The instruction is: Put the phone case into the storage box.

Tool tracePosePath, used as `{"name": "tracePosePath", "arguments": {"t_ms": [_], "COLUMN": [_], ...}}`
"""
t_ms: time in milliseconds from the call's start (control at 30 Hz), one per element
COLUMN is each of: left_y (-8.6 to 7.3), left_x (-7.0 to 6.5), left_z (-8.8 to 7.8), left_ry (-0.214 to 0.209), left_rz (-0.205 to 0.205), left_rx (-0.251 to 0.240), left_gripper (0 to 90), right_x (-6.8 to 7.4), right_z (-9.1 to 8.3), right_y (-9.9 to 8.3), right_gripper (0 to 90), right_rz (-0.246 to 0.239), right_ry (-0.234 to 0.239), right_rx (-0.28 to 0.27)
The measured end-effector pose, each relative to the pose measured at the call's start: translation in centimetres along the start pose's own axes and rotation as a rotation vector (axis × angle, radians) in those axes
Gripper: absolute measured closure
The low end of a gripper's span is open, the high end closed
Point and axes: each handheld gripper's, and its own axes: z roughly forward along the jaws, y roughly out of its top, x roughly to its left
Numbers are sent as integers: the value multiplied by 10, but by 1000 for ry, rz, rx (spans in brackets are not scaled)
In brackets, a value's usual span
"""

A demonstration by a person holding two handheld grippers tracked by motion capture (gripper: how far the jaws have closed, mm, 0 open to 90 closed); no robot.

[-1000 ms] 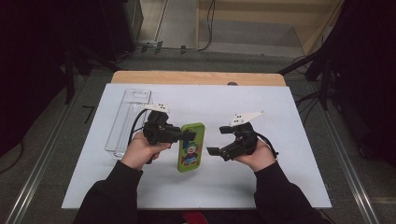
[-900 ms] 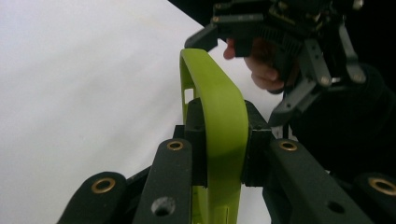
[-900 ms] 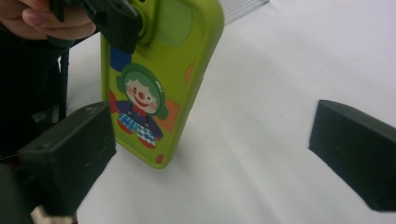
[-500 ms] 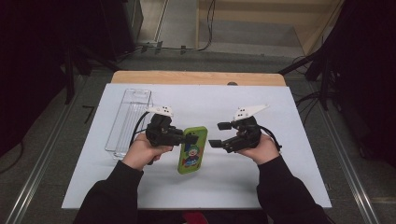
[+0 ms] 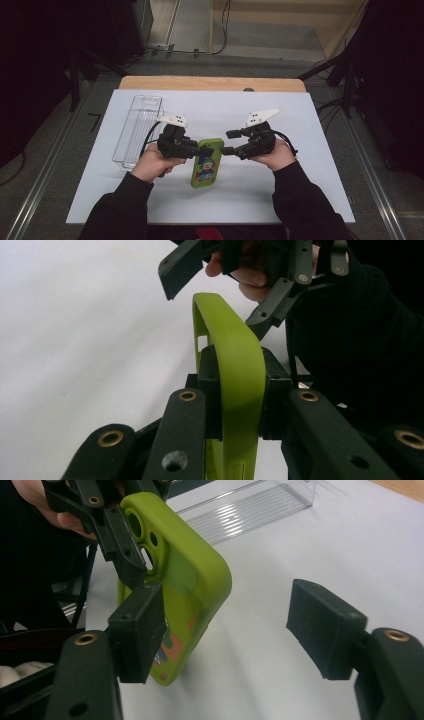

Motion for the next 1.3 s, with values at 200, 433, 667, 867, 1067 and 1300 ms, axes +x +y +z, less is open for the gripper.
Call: {"name": "tracePosePath", "arguments": {"t_ms": [200, 433, 667, 867, 1067, 1300], "left_y": [0, -2, -2, -3, -3, -3], "left_x": [0, 1, 1, 5, 6, 6], "left_z": [1, 1, 3, -1, -1, -1], "left_ry": [-15, -46, -52, -34, -40, -42], "left_rz": [13, 27, 51, 32, 34, 32], "left_rx": [6, 13, 23, 1, -4, -5], "left_gripper": [778, 778, 779, 775, 765, 718], "right_x": [1, -1, 0, 0, -1, -2], "right_z": [2, 6, 7, 6, 4, 3], "right_y": [0, -1, -1, -1, 1, 4], "right_gripper": [403, 529, 660, 726, 741, 747], "right_rz": [-30, -62, -69, -23, 41, 130], "right_ry": [16, 74, 131, 161, 197, 245], "right_rx": [1, 18, 21, 47, 65, 104]}}
